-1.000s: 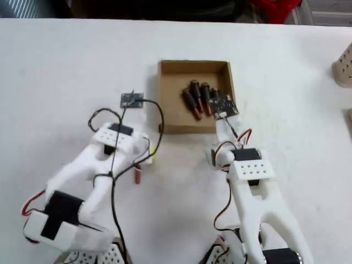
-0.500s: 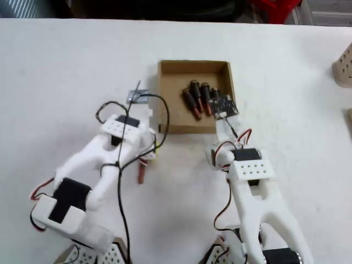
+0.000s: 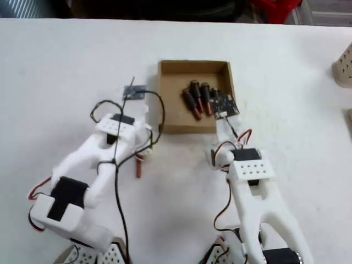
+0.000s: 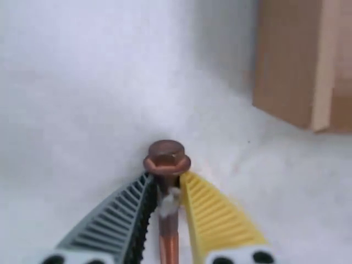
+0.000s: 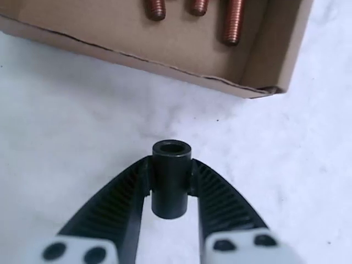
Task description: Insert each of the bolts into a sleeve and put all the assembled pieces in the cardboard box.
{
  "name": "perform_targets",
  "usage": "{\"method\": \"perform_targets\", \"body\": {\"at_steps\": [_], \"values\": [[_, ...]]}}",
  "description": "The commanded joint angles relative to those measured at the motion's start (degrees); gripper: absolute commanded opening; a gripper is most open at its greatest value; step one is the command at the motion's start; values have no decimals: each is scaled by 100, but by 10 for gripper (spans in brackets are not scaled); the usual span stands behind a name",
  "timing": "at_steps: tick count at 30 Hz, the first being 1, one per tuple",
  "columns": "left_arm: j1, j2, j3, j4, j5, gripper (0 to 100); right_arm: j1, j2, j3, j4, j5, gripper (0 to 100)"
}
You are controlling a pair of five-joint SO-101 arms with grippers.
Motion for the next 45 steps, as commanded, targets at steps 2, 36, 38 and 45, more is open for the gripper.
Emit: {"method": "perform_targets", "body": {"at_steps": [2,36,38,45], "values": [[-488,-66,-176,-484,-79,23,-286,-251,-44,-31,-677,17],[-945,-57,-176,-686,-105,23,-1947,-233,2171,-6114,-695,16],[-945,-57,-176,-686,-105,23,-1956,-198,2409,-6791,-695,16],[-936,-57,-176,-686,-105,23,-2475,-189,3165,-8541,-695,16]]}}
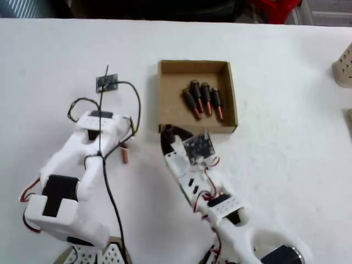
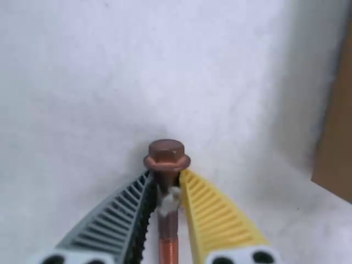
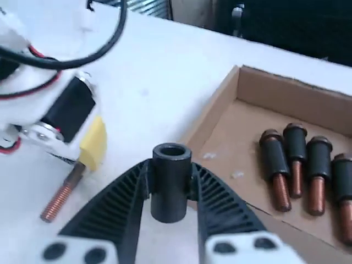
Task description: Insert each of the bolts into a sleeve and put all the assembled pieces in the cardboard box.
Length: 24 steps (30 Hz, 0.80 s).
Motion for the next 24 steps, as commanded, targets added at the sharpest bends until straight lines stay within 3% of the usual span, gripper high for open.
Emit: {"method": "perform_targets", "body": {"at_steps": [1,10,19,24], "values": [[-110,-84,-176,-149,-70,23,-233,-145,123,-725,-53,16],[-84,-84,-149,-149,-70,23,-224,215,185,-1543,-53,15],[-84,-84,-149,-149,-70,23,-268,3178,88,-5130,-53,15],[-84,-84,-149,-149,-70,23,-277,4769,-396,-6202,-53,15]]}}
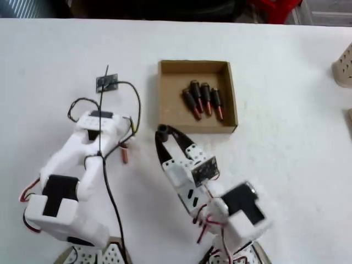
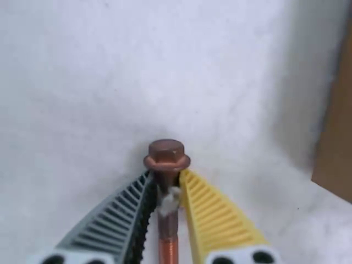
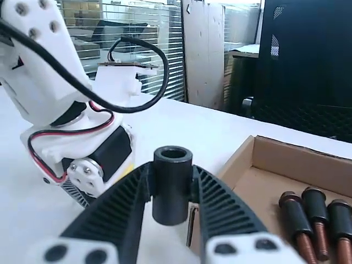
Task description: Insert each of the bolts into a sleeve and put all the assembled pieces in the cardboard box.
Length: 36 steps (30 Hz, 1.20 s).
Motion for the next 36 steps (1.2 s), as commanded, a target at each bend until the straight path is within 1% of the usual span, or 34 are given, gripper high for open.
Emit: {"method": "perform_targets", "body": {"at_steps": [1,4,9,13,16,21,24,27,33,36], "values": [[-84,-84,-149,-149,-70,23,-75,919,-440,-673,-53,15],[-84,-84,-149,-149,-70,23,-303,1262,-607,-725,-53,15],[-101,-84,-176,-158,-70,23,-708,1174,-589,-699,-53,15],[-84,-92,-176,-220,-70,23,-760,1200,-589,-690,-53,15],[-127,-92,-79,-659,-70,23,-769,1209,-589,-681,-62,15],[-233,-101,229,-1626,-70,23,-769,1209,-589,-523,-62,15],[-198,-365,598,-2110,-97,23,-769,1209,-589,-523,-62,15],[-198,-848,1319,-3077,-527,23,-760,1209,-589,-523,-62,15],[-127,-1745,3130,-5697,-949,23,-752,1218,-589,-523,-62,15],[-31,-1921,3859,-6998,-1574,23,-752,1218,-589,-523,-62,15]]}}
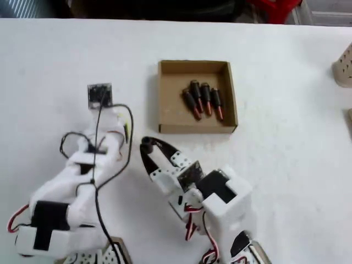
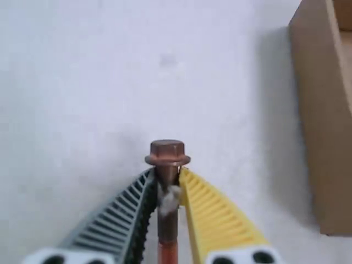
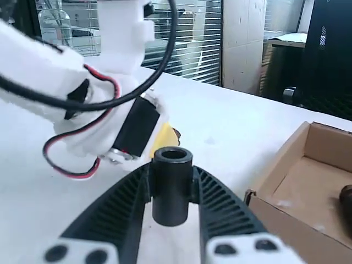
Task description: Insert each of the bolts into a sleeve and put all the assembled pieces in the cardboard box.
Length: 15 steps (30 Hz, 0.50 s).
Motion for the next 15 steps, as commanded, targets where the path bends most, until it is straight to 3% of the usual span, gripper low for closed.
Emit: {"method": "perform_targets", "body": {"at_steps": [1,5,11,15], "values": [[171,-444,659,-1890,-712,23,-22,-22,-97,-13,-62,15],[215,-453,1064,-3358,-993,23,-22,-22,-97,-13,-62,15],[207,-488,1160,-4097,-993,23,-22,-22,-123,180,-62,15],[479,-488,1547,-5125,-853,23,-22,-22,-132,180,-62,15]]}}
